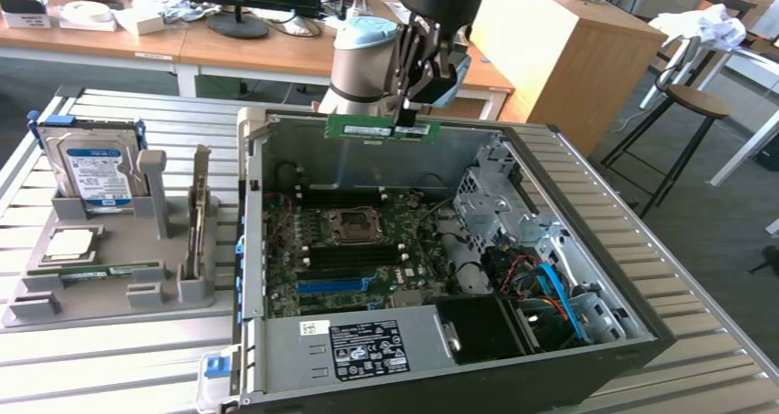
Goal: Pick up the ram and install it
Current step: 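Pick up the ram and move it above insertion slot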
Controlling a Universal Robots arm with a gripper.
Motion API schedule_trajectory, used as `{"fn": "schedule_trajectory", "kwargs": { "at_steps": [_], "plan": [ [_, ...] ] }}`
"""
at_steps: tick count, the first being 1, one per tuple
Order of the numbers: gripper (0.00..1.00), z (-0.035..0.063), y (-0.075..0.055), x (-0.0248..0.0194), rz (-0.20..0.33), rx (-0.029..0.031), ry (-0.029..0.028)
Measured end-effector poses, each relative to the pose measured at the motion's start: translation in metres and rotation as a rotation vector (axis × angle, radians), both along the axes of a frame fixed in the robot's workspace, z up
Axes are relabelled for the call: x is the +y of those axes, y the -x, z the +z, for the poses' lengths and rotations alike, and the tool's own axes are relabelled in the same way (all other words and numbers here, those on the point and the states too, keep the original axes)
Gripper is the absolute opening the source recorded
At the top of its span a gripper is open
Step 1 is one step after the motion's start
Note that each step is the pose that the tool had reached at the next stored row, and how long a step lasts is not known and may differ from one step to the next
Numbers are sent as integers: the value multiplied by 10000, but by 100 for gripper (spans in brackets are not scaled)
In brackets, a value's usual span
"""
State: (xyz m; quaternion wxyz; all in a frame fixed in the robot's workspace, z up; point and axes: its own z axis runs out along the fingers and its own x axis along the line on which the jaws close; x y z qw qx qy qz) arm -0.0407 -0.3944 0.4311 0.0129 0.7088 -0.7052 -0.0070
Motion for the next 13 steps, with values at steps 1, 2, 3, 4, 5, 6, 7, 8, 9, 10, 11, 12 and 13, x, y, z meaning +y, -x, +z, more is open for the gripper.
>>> {"fn": "schedule_trajectory", "kwargs": {
  "at_steps": [1, 2, 3, 4, 5, 6, 7, 8, 9, 10, 11, 12, 13],
  "plan": [
    [11, -14, 0, 0, 0, 0, 0],
    [11, -29, 0, 0, 0, 0, 0],
    [11, -44, 0, 0, 0, 1, 1],
    [11, -62, 0, 0, 0, 0, 0],
    [11, -78, 0, 0, 0, 0, 0],
    [11, -95, 0, 0, 0, 0, 0],
    [11, -112, 0, 0, 0, 0, 1],
    [11, -128, 0, 0, 0, 1, 2],
    [11, -144, 0, 0, 0, 0, 1],
    [11, -161, 0, 0, -1, 0, 0],
    [11, -179, 0, 0, 0, 0, 0],
    [11, -195, 0, 0, 0, 0, 0],
    [11, -210, 0, 0, 0, 0, 0]
  ]
}}
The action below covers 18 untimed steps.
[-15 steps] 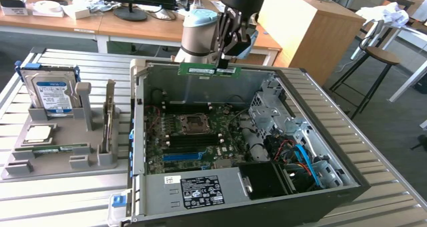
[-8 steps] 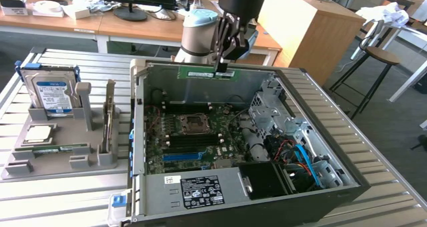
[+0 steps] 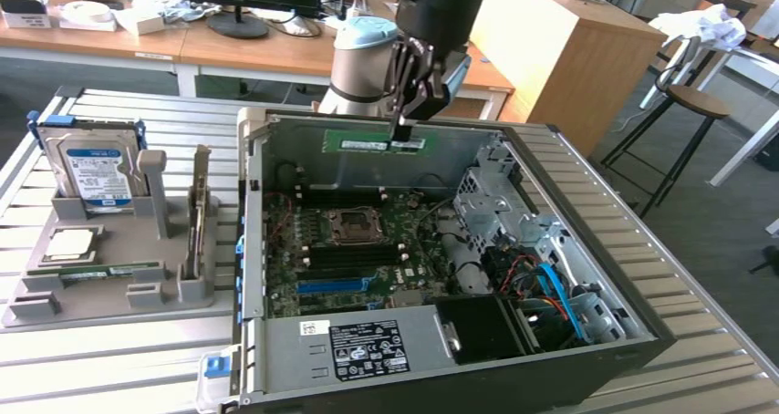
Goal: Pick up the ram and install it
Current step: 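Pick up the ram and move it above insertion slot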
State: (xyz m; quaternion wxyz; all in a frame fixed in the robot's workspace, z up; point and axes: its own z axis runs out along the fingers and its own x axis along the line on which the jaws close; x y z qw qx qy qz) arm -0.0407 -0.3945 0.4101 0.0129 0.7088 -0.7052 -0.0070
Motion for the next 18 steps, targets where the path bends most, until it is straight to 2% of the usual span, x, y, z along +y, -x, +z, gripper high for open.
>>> {"fn": "schedule_trajectory", "kwargs": {
  "at_steps": [8, 18],
  "plan": [
    [11, -114, 0, 0, 0, 0, 0],
    [11, -204, 0, 0, -1, 2, 1]
  ]
}}
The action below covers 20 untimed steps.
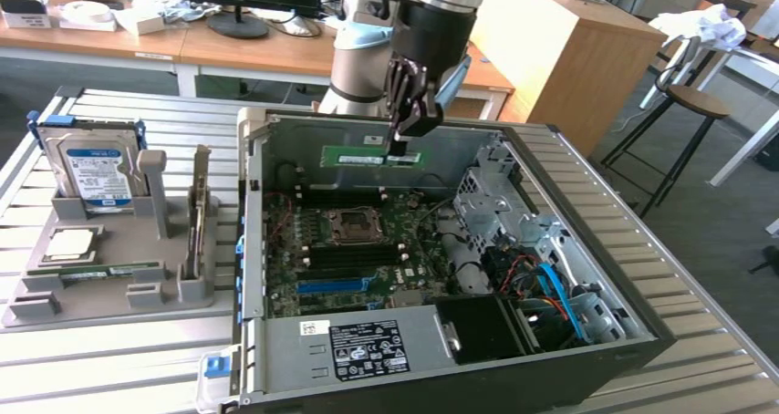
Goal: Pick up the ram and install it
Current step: 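Pick up the ram and move it above insertion slot, then insert the ram into the slot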
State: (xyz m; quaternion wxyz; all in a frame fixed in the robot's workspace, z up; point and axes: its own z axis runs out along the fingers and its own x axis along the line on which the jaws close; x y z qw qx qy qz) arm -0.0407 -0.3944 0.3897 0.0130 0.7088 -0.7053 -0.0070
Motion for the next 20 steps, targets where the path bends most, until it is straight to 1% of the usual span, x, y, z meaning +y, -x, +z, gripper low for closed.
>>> {"fn": "schedule_trajectory", "kwargs": {
  "at_steps": [12, 20],
  "plan": [
    [11, -16, 0, 0, 0, -1, -2],
    [11, -88, 0, 0, 0, 0, 0]
  ]
}}
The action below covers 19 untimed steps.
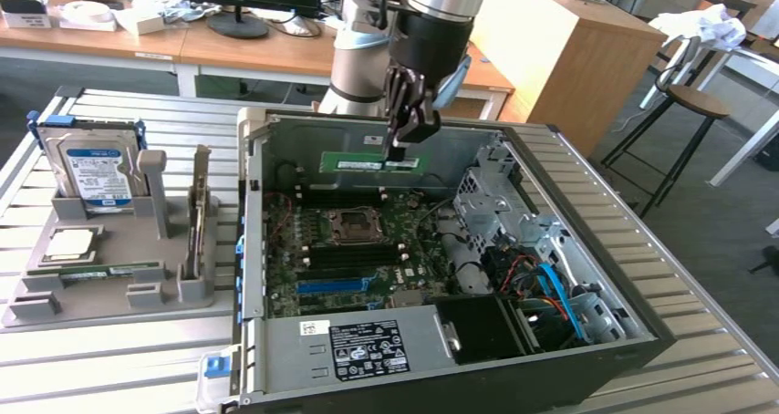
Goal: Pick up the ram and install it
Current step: 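Insert the ram into the slot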
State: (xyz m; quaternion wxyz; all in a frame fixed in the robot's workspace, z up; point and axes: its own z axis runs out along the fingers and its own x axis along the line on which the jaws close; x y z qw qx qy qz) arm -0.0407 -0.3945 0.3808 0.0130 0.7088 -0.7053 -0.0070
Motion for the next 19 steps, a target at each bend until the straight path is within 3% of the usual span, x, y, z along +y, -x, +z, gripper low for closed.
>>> {"fn": "schedule_trajectory", "kwargs": {
  "at_steps": [19],
  "plan": [
    [11, -220, 1, 0, 0, -2, -2]
  ]
}}
